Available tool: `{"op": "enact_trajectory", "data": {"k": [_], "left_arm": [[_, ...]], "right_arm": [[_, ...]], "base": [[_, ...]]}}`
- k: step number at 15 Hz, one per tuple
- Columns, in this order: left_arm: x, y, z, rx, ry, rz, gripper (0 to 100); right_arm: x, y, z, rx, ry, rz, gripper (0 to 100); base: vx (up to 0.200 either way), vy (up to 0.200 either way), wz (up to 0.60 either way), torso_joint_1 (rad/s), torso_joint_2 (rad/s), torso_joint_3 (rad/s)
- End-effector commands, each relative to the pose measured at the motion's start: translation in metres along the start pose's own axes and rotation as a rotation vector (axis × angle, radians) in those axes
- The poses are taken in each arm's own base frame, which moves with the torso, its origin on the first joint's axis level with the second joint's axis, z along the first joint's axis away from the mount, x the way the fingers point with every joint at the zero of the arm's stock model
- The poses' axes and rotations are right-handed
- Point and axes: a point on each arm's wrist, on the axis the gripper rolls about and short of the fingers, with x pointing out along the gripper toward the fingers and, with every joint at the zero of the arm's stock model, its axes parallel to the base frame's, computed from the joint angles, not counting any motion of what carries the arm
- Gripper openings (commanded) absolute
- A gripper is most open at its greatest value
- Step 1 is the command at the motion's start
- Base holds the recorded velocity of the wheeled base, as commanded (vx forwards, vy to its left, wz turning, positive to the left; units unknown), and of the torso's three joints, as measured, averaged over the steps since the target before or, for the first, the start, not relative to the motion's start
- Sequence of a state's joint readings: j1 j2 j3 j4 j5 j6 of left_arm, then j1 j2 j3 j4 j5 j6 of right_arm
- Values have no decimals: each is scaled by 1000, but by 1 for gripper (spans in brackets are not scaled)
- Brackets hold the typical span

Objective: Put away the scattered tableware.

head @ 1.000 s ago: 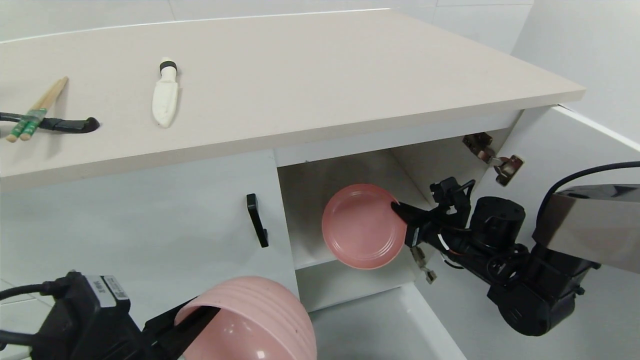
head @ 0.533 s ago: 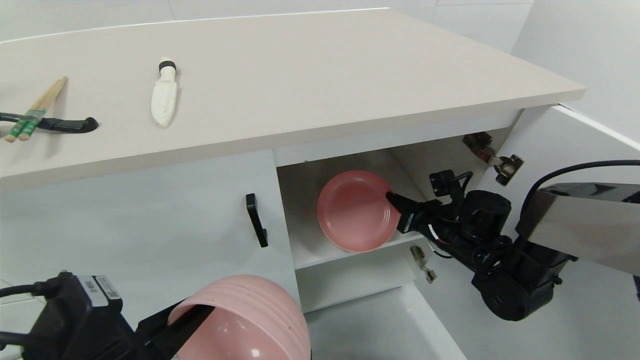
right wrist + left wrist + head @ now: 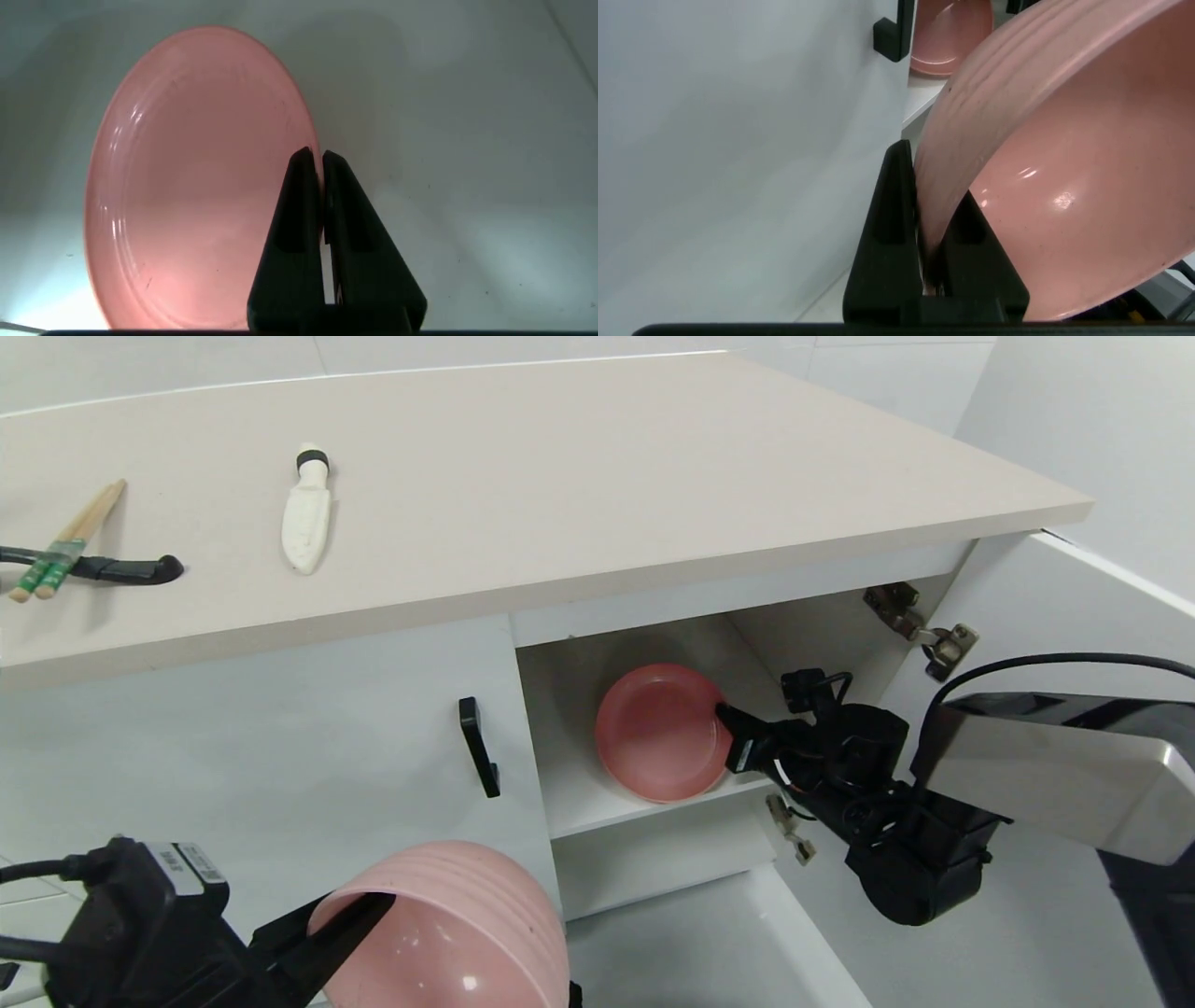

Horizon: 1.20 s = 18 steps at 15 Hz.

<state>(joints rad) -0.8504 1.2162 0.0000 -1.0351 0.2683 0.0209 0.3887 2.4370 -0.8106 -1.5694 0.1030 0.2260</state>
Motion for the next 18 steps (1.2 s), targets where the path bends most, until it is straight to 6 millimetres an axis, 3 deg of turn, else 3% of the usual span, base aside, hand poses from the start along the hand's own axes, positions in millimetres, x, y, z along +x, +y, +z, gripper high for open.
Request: {"op": "enact_trajectory", "data": {"k": [1,11,12,18], "left_arm": [[0,0,0,1,3,1,0],[1,0,0,1,1,1,0],[1,0,0,1,3,1,0],[1,0,1,-2,-9,1,0]], "right_arm": [[2,-2,-7,1,13,-2,0],[20,-8,-15,-17,-36,-75,0],[20,-8,-15,-23,-37,-74,100],[20,-13,-19,-63,-24,-88,100]], "base": [[0,0,0,0,0,0],[0,0,0,0,0,0],[0,0,0,0,0,0],[0,0,0,0,0,0]]}}
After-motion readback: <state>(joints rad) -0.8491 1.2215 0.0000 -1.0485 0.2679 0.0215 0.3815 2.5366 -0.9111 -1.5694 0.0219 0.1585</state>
